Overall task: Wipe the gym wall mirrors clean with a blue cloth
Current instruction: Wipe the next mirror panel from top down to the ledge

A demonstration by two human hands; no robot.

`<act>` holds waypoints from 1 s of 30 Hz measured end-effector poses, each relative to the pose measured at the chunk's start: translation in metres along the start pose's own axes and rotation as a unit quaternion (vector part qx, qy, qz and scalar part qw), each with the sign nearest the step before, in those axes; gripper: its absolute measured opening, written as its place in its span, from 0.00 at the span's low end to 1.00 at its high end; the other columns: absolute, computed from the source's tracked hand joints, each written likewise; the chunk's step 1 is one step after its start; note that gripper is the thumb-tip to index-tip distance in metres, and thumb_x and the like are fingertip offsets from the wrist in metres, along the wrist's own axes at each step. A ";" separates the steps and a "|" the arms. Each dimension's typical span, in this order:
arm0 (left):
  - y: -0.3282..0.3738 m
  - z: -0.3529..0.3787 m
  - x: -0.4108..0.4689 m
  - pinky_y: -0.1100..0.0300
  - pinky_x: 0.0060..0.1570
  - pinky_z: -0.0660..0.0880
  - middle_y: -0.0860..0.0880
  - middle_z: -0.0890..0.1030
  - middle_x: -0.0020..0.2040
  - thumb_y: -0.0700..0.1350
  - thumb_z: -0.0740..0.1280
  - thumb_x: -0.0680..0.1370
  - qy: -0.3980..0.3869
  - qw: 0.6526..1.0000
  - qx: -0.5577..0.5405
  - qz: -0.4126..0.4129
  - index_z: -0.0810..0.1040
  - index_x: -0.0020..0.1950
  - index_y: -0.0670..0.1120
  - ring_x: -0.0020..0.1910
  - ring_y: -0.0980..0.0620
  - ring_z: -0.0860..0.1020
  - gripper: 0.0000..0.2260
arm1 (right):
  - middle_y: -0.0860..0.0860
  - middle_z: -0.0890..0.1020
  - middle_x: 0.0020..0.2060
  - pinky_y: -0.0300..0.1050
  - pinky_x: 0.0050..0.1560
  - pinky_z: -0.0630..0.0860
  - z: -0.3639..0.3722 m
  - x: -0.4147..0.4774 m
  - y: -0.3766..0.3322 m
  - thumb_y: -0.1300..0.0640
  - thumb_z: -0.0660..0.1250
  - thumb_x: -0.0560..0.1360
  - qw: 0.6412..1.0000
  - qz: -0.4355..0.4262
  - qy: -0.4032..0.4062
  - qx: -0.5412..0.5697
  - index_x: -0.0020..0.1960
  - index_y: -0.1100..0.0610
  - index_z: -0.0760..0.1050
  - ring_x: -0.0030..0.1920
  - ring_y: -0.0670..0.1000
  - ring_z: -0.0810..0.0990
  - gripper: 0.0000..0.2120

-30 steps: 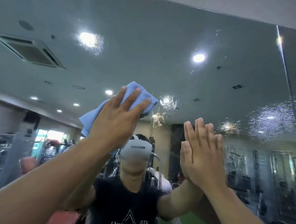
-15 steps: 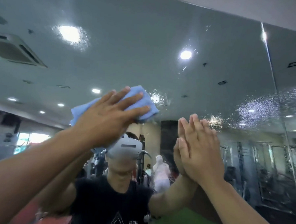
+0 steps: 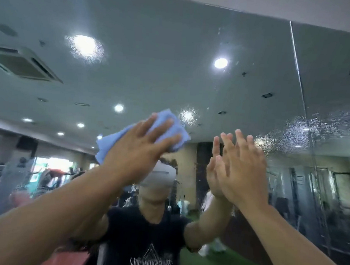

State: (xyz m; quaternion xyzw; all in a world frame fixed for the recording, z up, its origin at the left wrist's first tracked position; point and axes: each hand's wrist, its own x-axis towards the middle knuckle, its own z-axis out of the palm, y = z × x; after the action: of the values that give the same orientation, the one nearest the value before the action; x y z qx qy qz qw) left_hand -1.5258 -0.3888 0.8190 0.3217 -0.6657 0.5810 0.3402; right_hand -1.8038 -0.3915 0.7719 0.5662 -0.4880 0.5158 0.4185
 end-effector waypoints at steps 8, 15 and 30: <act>-0.090 -0.038 0.007 0.41 0.67 0.66 0.40 0.71 0.71 0.37 0.57 0.75 0.093 0.982 0.013 -0.164 0.74 0.71 0.44 0.68 0.39 0.68 0.24 | 0.53 0.48 0.84 0.60 0.80 0.44 0.027 0.008 0.045 0.40 0.37 0.85 1.000 -0.020 -0.009 -0.001 0.84 0.43 0.45 0.83 0.57 0.44 0.28; -0.042 -0.027 0.103 0.46 0.61 0.72 0.45 0.66 0.74 0.40 0.60 0.78 0.093 0.949 0.009 -0.302 0.67 0.74 0.55 0.73 0.38 0.63 0.25 | 0.53 0.52 0.83 0.55 0.80 0.42 0.026 0.007 0.043 0.42 0.44 0.85 0.999 -0.021 0.025 0.017 0.84 0.44 0.47 0.82 0.59 0.49 0.28; -0.083 -0.018 0.021 0.56 0.73 0.58 0.43 0.68 0.70 0.37 0.59 0.75 0.139 0.979 0.048 -0.141 0.70 0.71 0.47 0.65 0.40 0.69 0.24 | 0.52 0.49 0.83 0.55 0.81 0.38 0.025 0.006 0.044 0.42 0.42 0.84 1.000 -0.016 0.011 0.021 0.84 0.44 0.47 0.83 0.58 0.46 0.28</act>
State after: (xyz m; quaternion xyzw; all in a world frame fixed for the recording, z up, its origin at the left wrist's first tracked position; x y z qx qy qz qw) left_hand -1.4676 -0.3817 0.8838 0.3444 -0.5310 0.5974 0.4925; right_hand -1.8426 -0.4246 0.7741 0.5774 -0.4631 0.5253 0.4198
